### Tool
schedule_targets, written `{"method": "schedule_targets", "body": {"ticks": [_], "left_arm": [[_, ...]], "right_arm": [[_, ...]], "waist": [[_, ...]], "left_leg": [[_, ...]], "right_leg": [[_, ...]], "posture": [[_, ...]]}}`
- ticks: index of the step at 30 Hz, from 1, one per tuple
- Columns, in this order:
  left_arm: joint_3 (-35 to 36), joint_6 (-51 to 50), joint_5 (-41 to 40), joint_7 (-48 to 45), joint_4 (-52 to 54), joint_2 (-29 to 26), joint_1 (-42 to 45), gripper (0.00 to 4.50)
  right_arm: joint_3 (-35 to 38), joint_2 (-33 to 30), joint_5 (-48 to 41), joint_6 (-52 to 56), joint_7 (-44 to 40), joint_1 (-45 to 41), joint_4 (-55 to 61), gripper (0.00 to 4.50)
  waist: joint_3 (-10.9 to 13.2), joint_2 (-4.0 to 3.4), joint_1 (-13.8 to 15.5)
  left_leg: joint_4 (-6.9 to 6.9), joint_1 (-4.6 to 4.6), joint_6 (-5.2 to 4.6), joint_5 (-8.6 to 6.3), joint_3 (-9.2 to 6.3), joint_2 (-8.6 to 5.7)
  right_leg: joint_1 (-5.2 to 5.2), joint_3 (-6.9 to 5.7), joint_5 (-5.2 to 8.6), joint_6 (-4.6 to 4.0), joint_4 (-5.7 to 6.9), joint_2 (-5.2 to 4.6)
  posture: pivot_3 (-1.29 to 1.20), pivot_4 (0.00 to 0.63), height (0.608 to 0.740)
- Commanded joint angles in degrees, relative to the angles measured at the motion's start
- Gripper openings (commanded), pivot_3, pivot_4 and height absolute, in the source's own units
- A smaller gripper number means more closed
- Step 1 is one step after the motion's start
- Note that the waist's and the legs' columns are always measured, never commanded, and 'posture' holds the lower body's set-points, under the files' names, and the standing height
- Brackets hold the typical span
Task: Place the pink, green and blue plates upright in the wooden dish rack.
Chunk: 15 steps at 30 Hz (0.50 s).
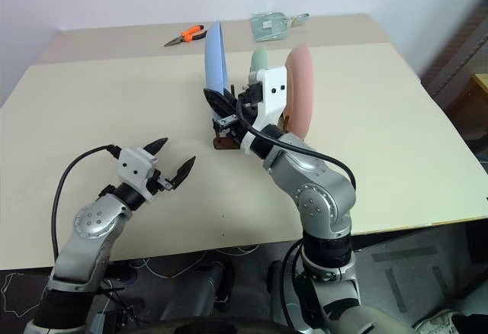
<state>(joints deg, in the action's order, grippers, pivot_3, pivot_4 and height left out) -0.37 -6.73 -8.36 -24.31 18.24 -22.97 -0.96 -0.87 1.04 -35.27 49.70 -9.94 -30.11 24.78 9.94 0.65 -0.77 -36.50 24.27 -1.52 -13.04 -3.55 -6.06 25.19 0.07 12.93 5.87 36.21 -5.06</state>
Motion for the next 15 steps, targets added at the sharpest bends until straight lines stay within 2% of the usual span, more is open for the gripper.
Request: {"method": "schedule_targets", "body": {"ticks": [1, 4, 6, 7, 9, 15], "left_arm": [[0.1, 1.0, 0.6, -0.3, 2.1, -0.2, 0.0, 4.06], [0.3, 1.2, 1.0, -0.3, 1.8, 0.0, 0.0, 4.10], [0.2, 1.3, 1.2, -0.2, 1.8, 0.1, 0.0, 4.10], [0.2, 1.4, 1.4, -0.2, 1.7, 0.1, 0.0, 4.10], [0.1, 1.6, 1.7, -0.2, 1.6, 0.2, 0.0, 4.10], [-0.2, 1.9, 2.2, -0.2, 1.3, 0.8, 0.1, 4.10]], "right_arm": [[1.3, 0.7, -1.3, 0.2, 0.8, -3.1, -1.6, 0.00], [1.2, 0.1, -0.6, 0.2, 1.0, -4.3, -3.3, 1.11], [0.8, -0.4, 0.0, -0.1, 0.7, -5.0, -3.7, 2.18], [0.4, -0.9, 0.6, -0.4, 0.4, -5.4, -3.6, 2.51], [-0.7, -2.3, 1.8, -1.0, -0.2, -6.2, -3.4, 3.55], [-3.4, -7.3, 6.2, -3.5, -2.4, -9.5, -2.2, 3.55]], "waist": [[0.0, 0.00, 0.0], [0.0, 0.00, 0.0], [0.0, -0.01, 0.0], [0.0, -0.01, 0.0], [0.0, -0.01, 0.0], [0.0, -0.01, 0.0]], "left_leg": [[0.00, 0.00, 0.00, 0.00, 0.00, 0.00], [0.00, 0.00, 0.00, 0.00, 0.00, 0.00], [0.00, 0.00, 0.00, 0.00, 0.00, 0.00], [0.00, 0.00, 0.00, 0.00, 0.00, 0.00], [0.00, 0.00, 0.00, 0.00, 0.00, 0.00], [0.00, 0.00, 0.00, 0.00, 0.01, 0.00]], "right_leg": [[0.00, 0.00, 0.00, 0.00, 0.00, 0.00], [0.01, -0.01, 0.00, 0.00, 0.00, 0.00], [0.00, 0.00, 0.00, 0.00, 0.00, 0.00], [0.00, -0.01, 0.00, 0.00, 0.00, 0.00], [0.00, -0.01, 0.00, 0.00, 0.00, 0.00], [-0.01, -0.04, 0.00, 0.00, 0.00, 0.00]], "posture": [[0.00, 0.150, 0.740], [0.00, 0.150, 0.740], [0.00, 0.150, 0.740], [0.00, 0.150, 0.740], [0.00, 0.150, 0.740], [0.00, 0.150, 0.740]]}}
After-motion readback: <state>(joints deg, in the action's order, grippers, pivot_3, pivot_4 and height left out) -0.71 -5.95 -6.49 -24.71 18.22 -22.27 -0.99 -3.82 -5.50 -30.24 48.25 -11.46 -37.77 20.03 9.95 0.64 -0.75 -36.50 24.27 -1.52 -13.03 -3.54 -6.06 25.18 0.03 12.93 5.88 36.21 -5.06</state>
